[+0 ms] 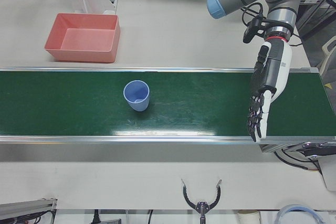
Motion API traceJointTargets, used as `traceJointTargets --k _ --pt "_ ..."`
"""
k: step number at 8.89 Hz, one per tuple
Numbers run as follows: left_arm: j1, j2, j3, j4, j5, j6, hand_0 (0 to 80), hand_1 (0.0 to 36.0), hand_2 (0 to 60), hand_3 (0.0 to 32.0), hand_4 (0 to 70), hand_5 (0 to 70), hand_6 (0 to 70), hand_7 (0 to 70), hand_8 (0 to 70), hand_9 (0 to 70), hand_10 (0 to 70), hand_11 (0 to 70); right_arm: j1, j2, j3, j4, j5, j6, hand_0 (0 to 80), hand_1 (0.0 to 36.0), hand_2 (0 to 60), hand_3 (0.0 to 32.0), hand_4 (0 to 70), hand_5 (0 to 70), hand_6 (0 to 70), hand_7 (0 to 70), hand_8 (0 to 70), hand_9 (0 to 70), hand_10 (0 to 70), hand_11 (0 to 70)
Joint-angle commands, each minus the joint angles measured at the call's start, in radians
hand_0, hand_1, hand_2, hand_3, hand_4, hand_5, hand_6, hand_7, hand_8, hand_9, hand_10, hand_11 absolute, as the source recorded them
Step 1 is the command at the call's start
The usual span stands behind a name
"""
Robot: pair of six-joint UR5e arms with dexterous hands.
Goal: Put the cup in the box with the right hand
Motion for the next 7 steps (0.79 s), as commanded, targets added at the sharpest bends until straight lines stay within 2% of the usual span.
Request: traceJointTargets --k 1,2,3,4,5,6,7 --pt "0.000 0.000 0.000 0.000 0.000 0.000 0.0 0.0 0.0 0.0 0.0 0.0 0.0 0.0 0.0 0.0 0.0 0.0 -0.001 0.001 0.000 0.000 0.000 -0.006 48.0 14.1 11.8 12.6 5.7 4.7 2.2 12.2 1.0 4.6 2.3 5.0" --pt "0.000 0.000 0.000 0.000 0.000 0.000 0.0 0.0 0.0 0.0 0.0 0.0 0.0 0.0 0.0 0.0 0.0 0.0 -0.002 0.001 0.000 0.000 -0.002 -0.007 47.5 14.9 15.5 12.6 5.0 4.6 2.2 12.5 0.9 4.6 2.3 5.1" --pt "0.000 0.000 0.000 0.000 0.000 0.000 0.0 0.0 0.0 0.0 0.0 0.0 0.0 0.0 0.0 0.0 0.0 0.0 -0.004 0.001 0.000 0.000 0.000 -0.007 48.4 13.1 8.3 12.6 6.8 4.7 2.2 12.5 0.9 4.6 2.3 5.1" --pt "0.000 0.000 0.000 0.000 0.000 0.000 0.0 0.0 0.0 0.0 0.0 0.0 0.0 0.0 0.0 0.0 0.0 0.0 -0.005 0.004 0.000 0.000 0.000 -0.007 48.4 13.2 8.3 12.4 7.0 4.7 2.2 12.4 1.0 4.7 2.4 5.2" --pt "0.000 0.000 0.000 0.000 0.000 0.000 0.0 0.0 0.0 0.0 0.0 0.0 0.0 0.0 0.0 0.0 0.0 0.0 -0.009 0.011 -0.001 0.000 0.000 -0.009 48.8 12.3 4.9 12.2 8.0 4.6 2.3 12.6 1.0 4.7 2.3 5.1" --pt "0.000 0.000 0.000 0.000 0.000 0.000 0.0 0.0 0.0 0.0 0.0 0.0 0.0 0.0 0.0 0.0 0.0 0.0 -0.013 0.014 0.000 0.000 0.000 -0.015 47.5 16.0 19.1 12.2 4.5 4.7 2.3 12.8 1.0 4.8 2.4 5.2" --pt "0.000 0.000 0.000 0.000 0.000 0.000 0.0 0.0 0.0 0.0 0.0 0.0 0.0 0.0 0.0 0.0 0.0 0.0 -0.018 0.014 -0.001 0.000 0.000 -0.015 49.0 12.4 4.7 12.2 8.2 4.7 2.4 13.0 1.1 4.9 2.4 5.2"
